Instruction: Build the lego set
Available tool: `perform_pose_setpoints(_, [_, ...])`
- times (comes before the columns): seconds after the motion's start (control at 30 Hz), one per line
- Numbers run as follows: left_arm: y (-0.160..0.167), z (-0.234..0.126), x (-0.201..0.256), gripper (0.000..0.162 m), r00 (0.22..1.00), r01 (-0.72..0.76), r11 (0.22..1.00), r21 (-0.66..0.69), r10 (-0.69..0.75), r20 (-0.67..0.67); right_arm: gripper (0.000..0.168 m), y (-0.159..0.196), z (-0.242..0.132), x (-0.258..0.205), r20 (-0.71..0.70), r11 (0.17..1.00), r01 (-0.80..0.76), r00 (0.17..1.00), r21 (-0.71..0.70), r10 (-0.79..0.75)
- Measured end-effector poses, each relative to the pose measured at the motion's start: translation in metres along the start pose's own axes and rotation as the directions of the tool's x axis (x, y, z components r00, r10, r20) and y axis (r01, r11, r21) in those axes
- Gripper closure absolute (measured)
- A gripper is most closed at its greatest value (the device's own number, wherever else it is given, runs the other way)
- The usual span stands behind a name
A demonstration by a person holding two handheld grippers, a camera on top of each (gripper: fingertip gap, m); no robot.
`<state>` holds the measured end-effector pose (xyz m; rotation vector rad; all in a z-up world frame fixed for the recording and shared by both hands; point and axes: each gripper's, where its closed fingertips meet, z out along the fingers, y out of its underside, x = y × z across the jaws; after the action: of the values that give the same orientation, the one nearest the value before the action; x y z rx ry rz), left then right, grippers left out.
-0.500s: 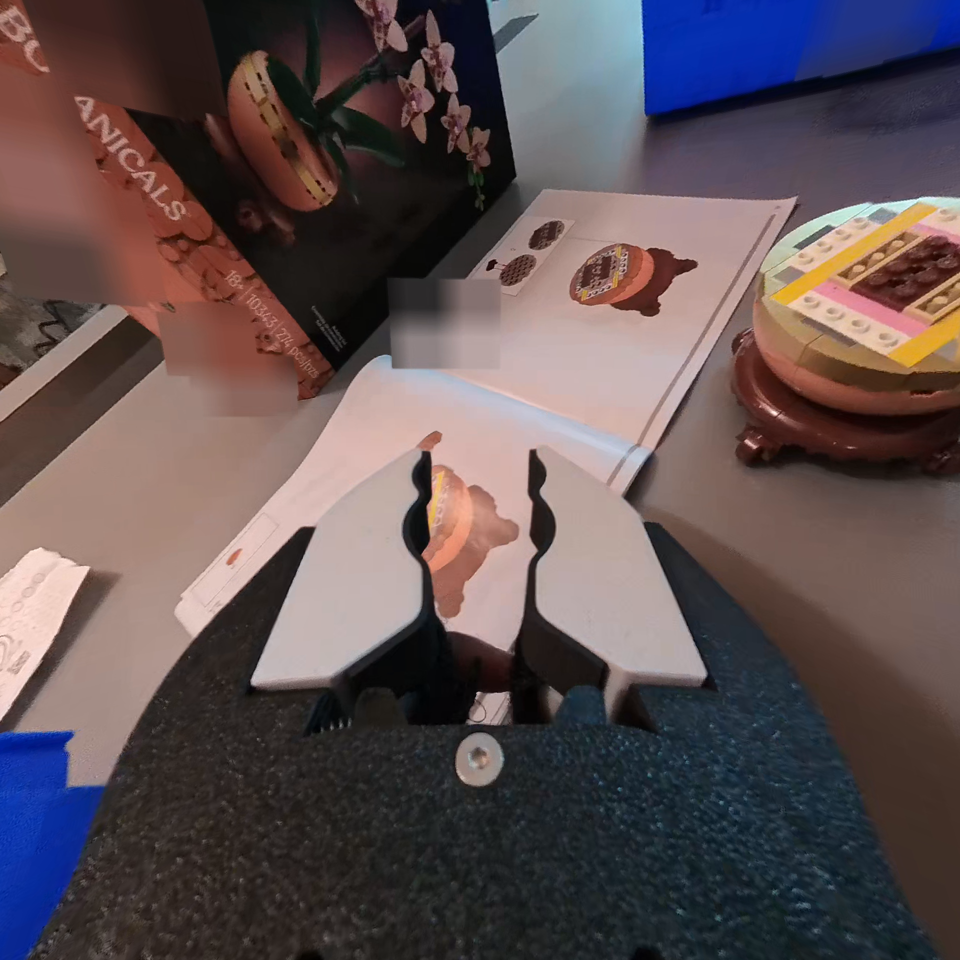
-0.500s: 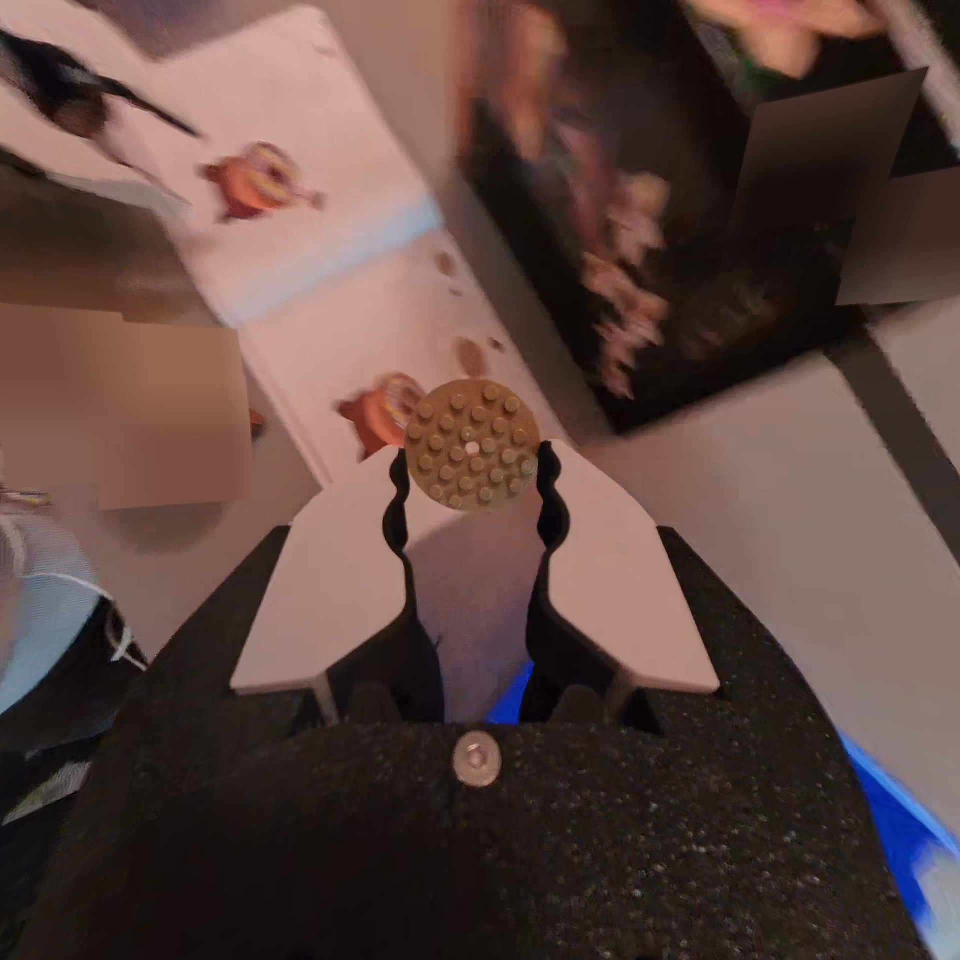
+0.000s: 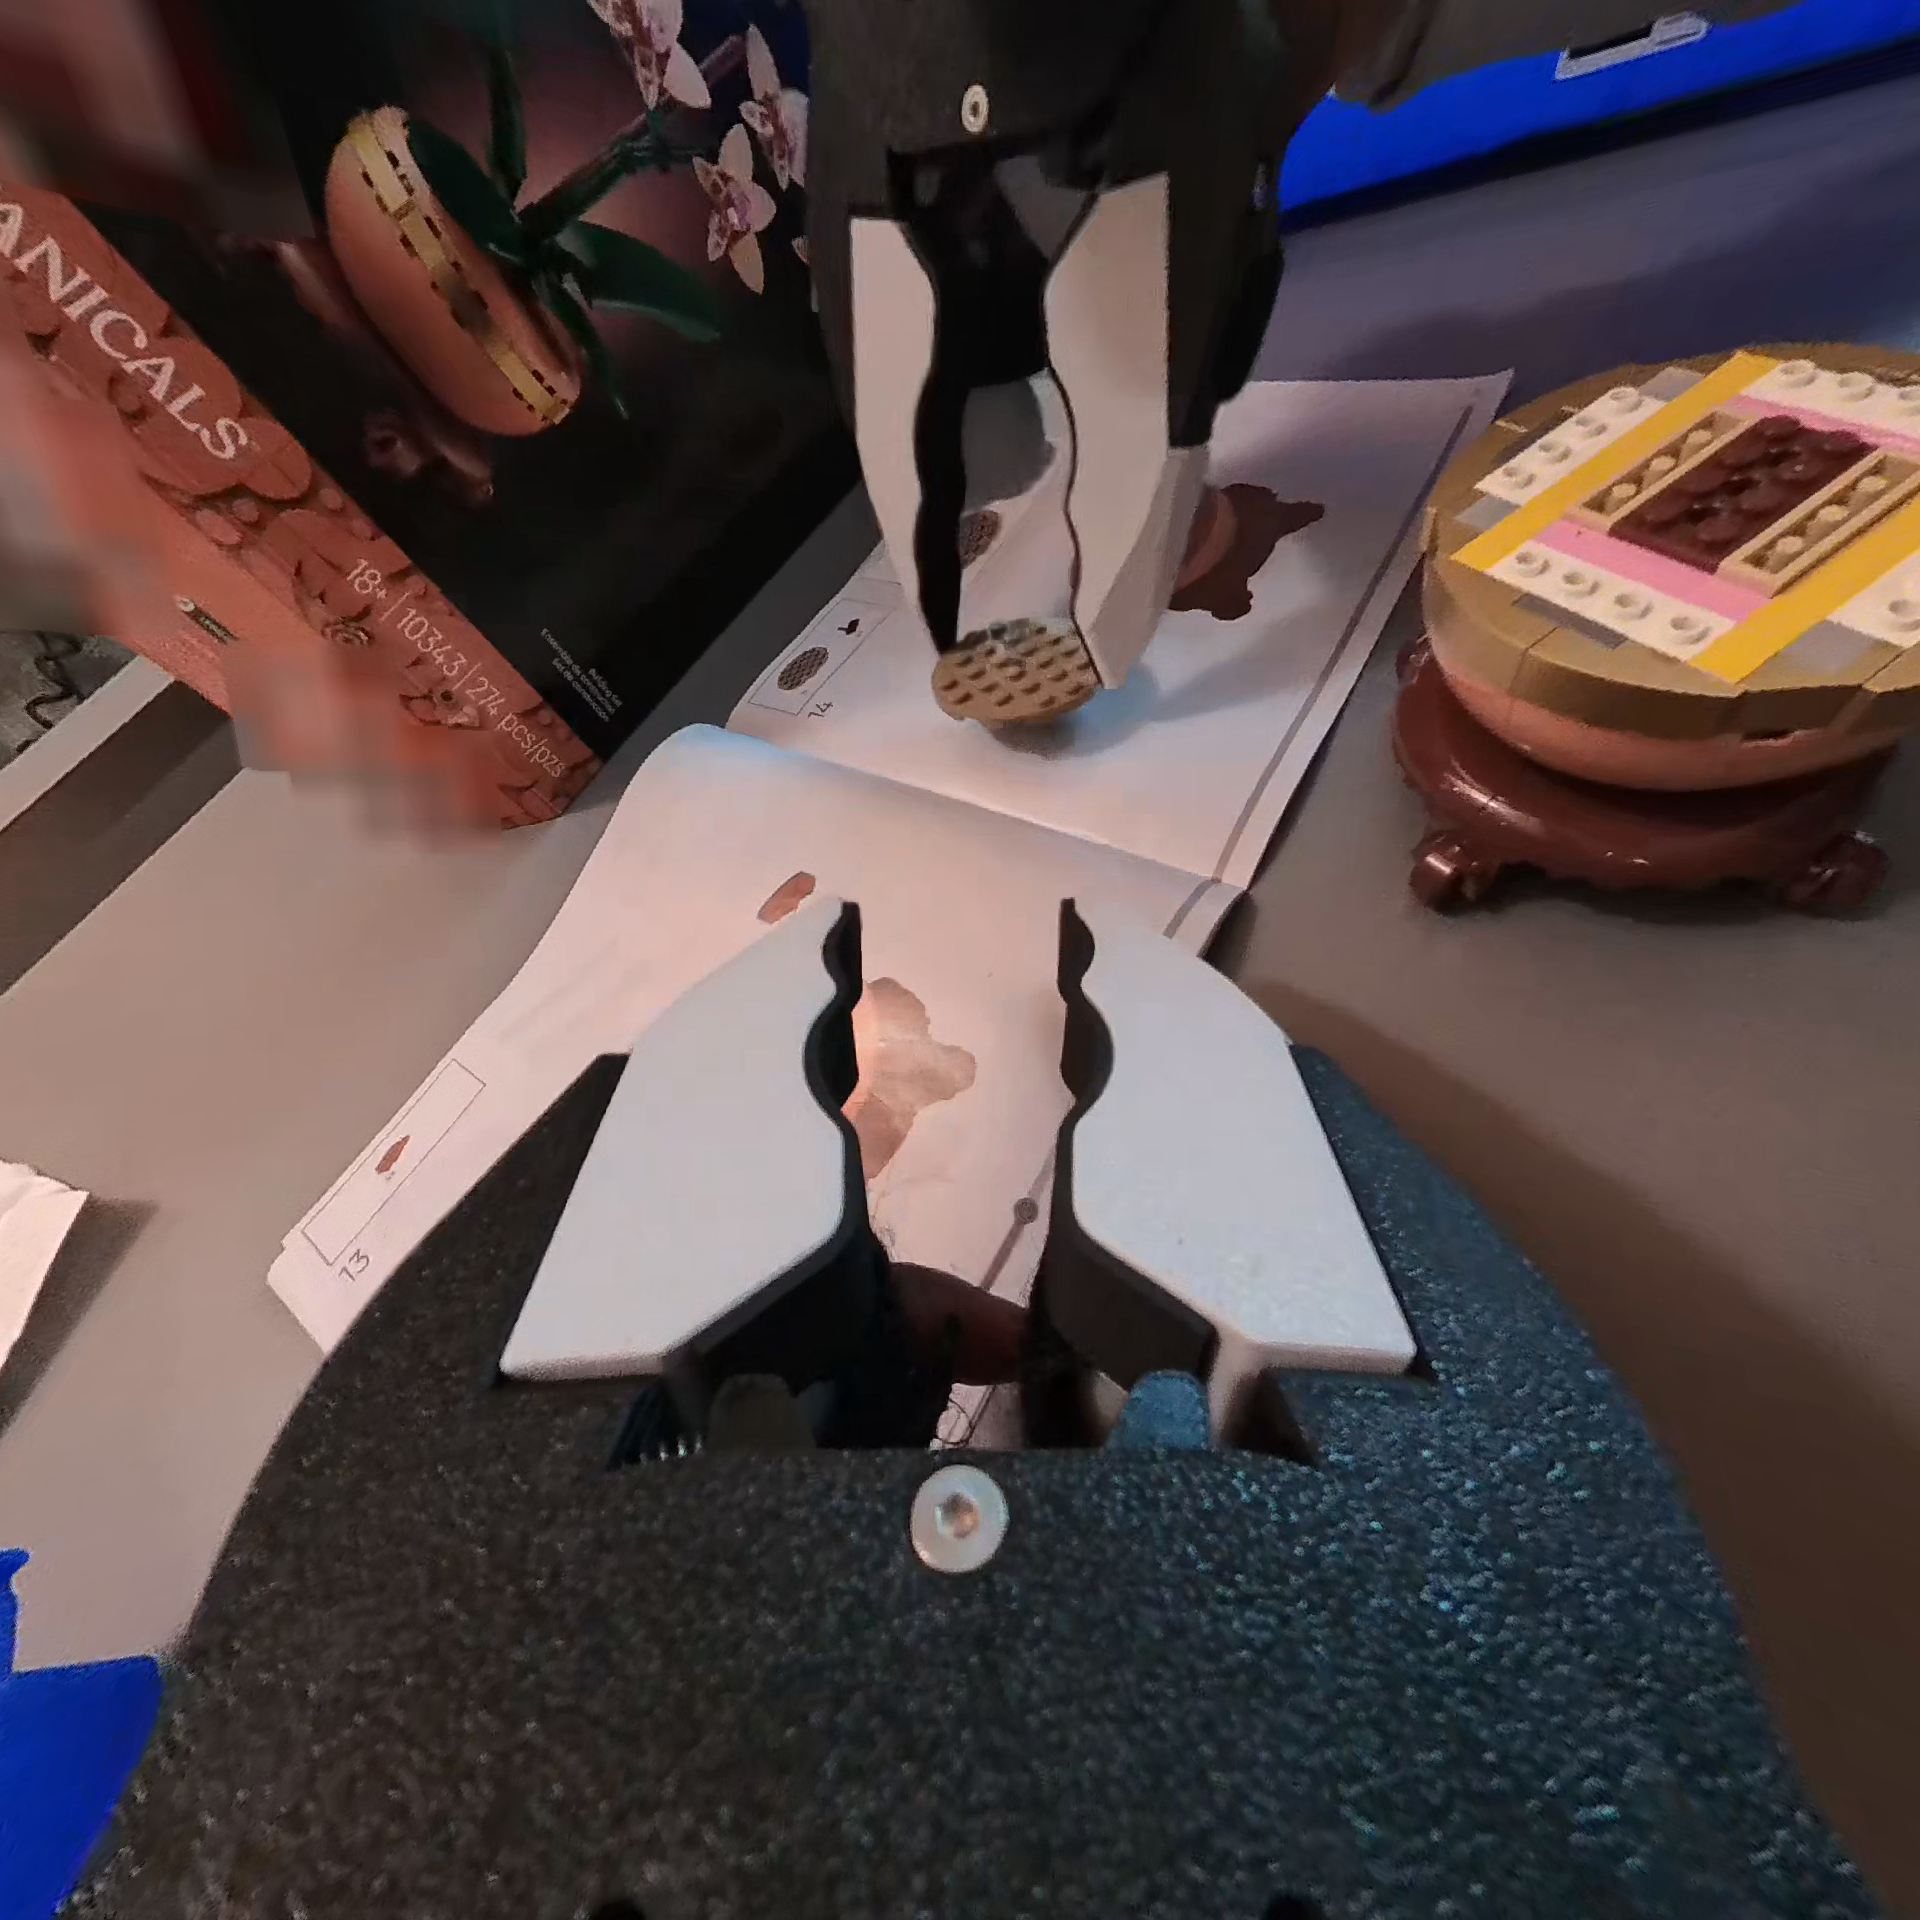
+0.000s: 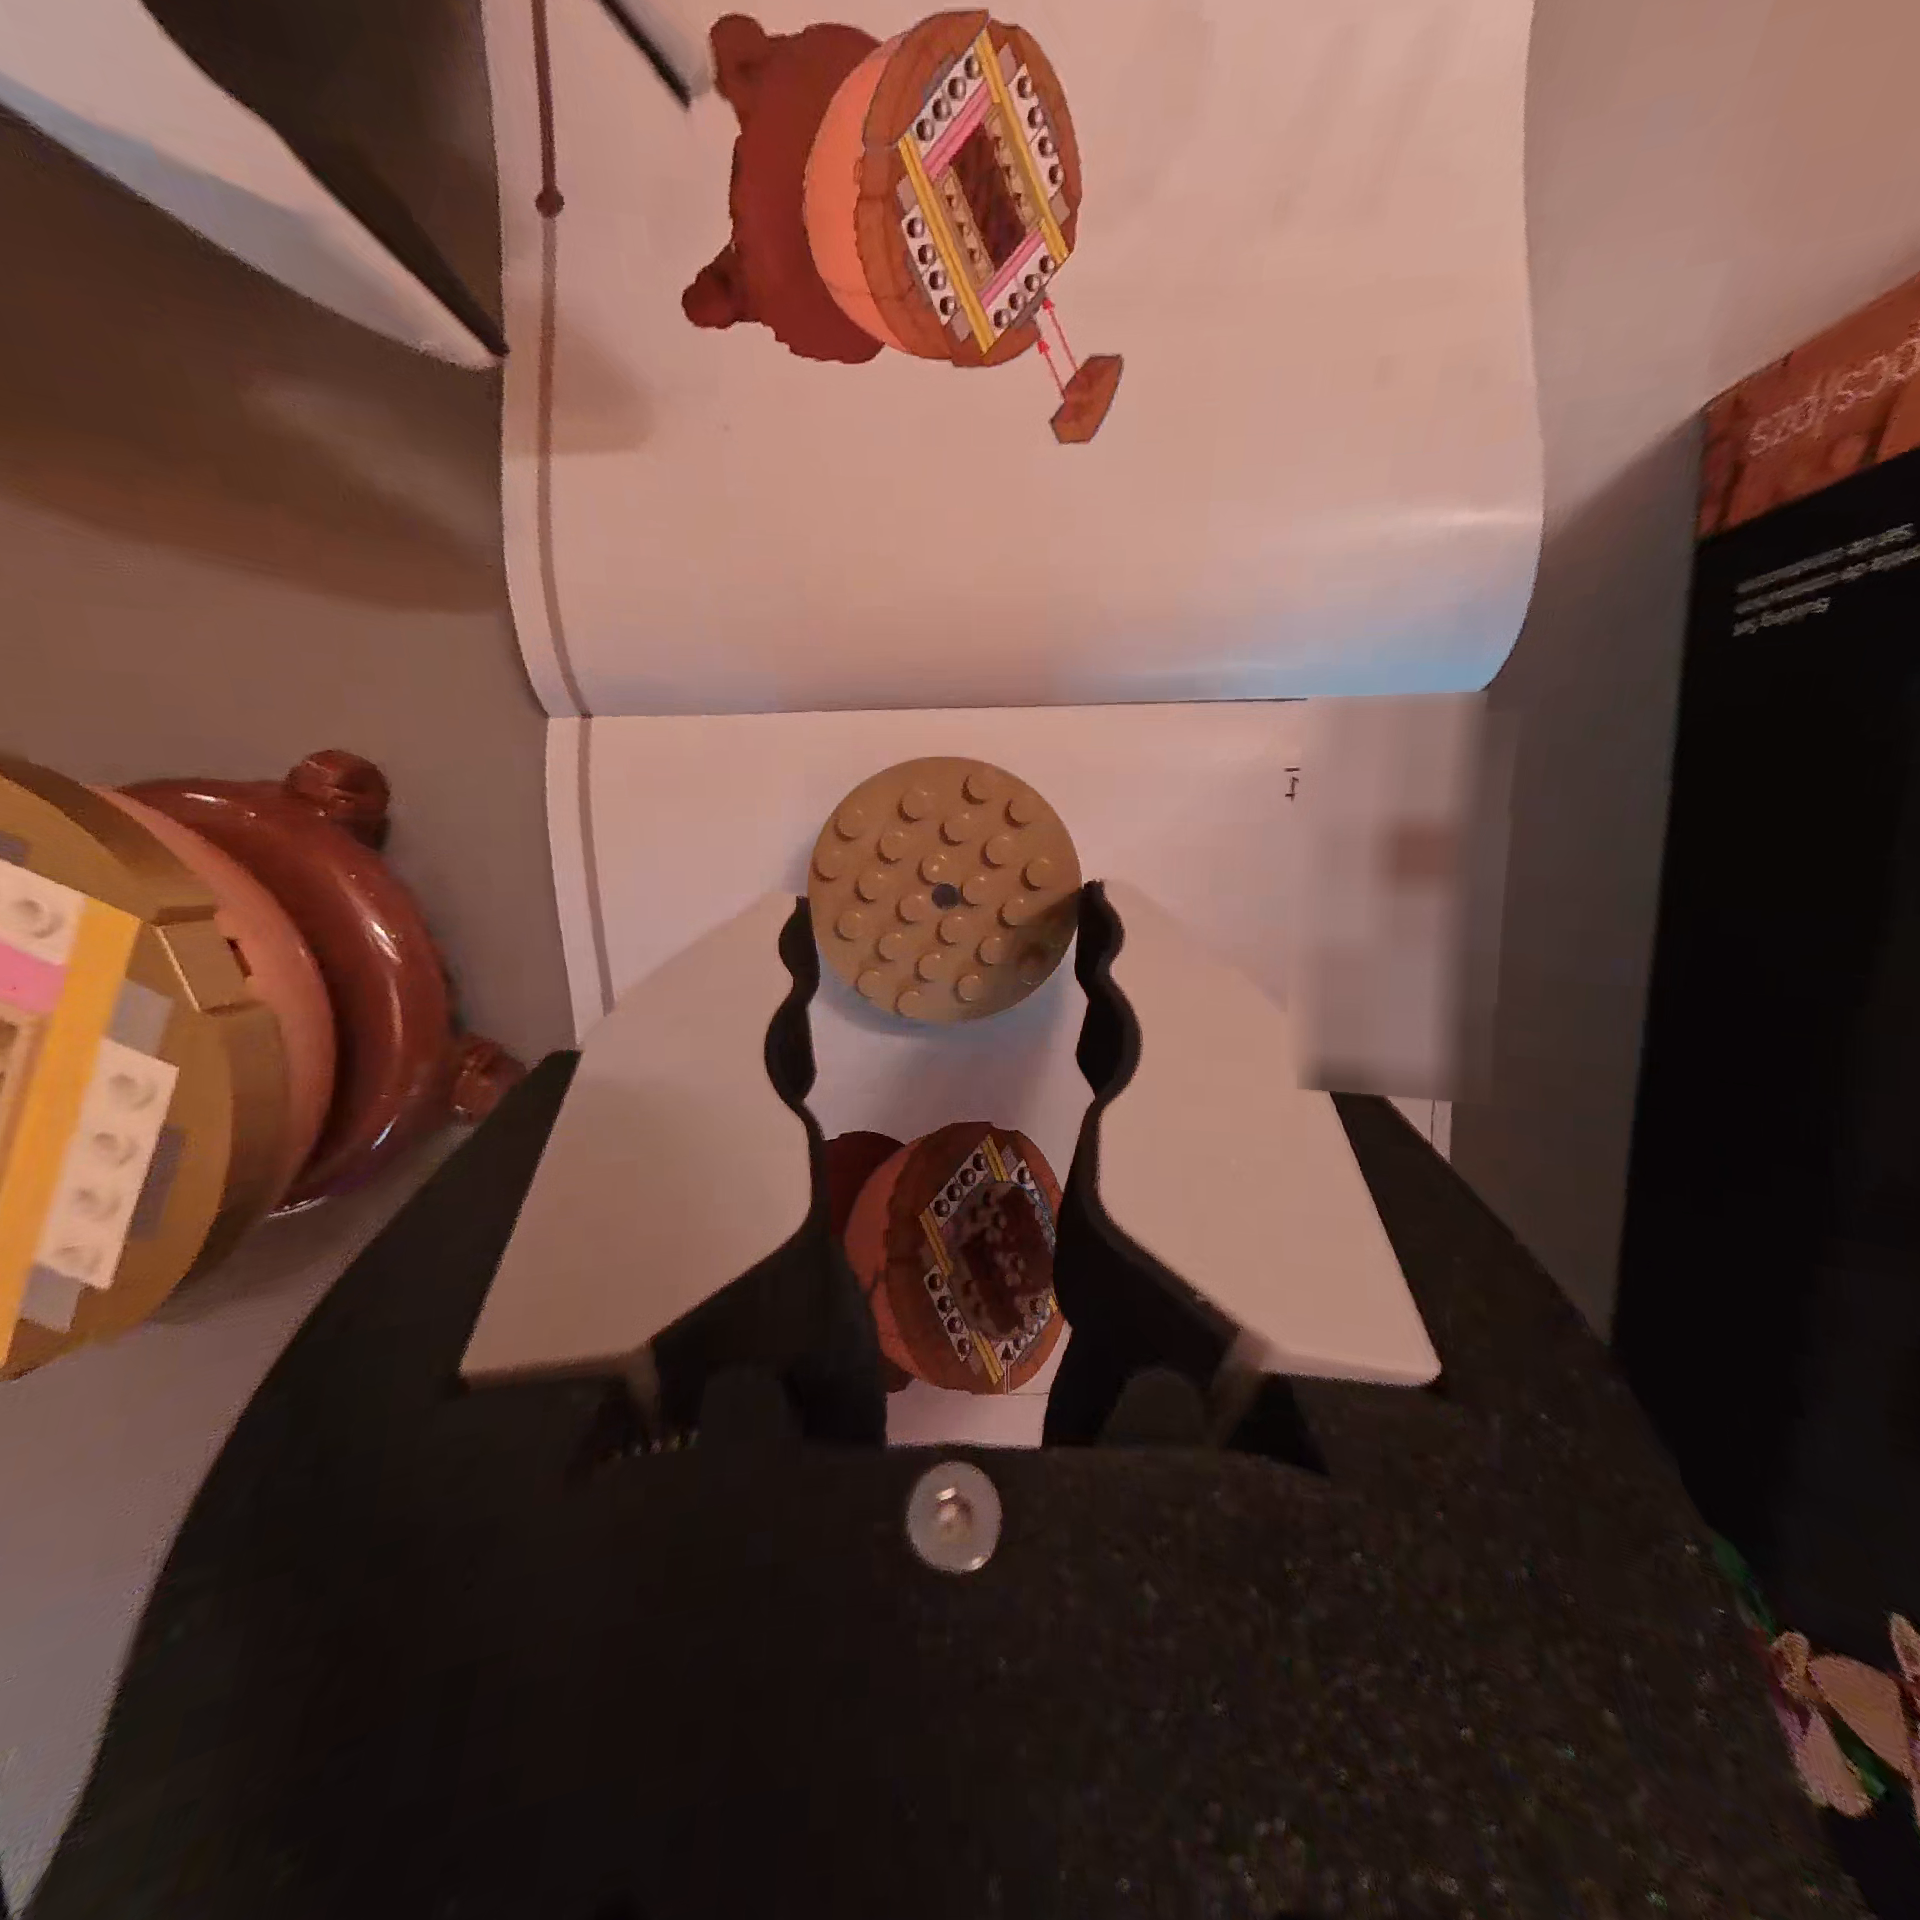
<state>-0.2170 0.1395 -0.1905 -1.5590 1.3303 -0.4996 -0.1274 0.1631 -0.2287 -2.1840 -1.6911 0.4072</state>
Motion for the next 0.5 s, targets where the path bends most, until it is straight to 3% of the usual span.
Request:
perform_pose_setpoints(0.1, [0.000,0.002,-0.003,0.126,1.000,0.026,1.000,0.011,-0.026,0.001,0.118,0.002,0.006,0.000,-0.006,1.000,0.002,1.000,0.016,-0.002])
perform_pose_setpoints(0.13, [0.000,0.004,-0.003,0.126,1.000,0.028,1.000,0.011,-0.028,-0.002,0.105,0.002,0.006,0.002,-0.018,1.000,-0.010,1.000,0.026,0.011])
perform_pose_setpoints(0.27, [-0.002,0.007,0.001,0.127,0.999,0.030,1.000,0.004,-0.029,-0.039,0.091,-0.009,-0.019,0.005,-0.083,0.985,-0.050,0.995,0.163,0.064])
perform_pose_setpoints(0.37, [-0.011,0.007,-0.001,0.127,0.991,0.122,0.991,0.056,-0.119,-0.063,0.089,-0.016,-0.073,0.007,-0.185,0.932,-0.070,0.972,0.355,0.143])
perform_pose_setpoints(0.43, [-0.022,0.005,-0.005,0.122,0.972,0.227,0.966,0.124,-0.217,-0.085,0.081,-0.014,-0.123,0.008,-0.252,0.853,-0.069,0.940,0.518,0.229])
perform_pose_setpoints(0.5, [-0.036,0.000,-0.009,0.095,0.952,0.299,0.932,0.204,-0.277,-0.129,0.070,-0.004,-0.177,0.004,-0.296,0.742,-0.040,0.901,0.669,0.315])
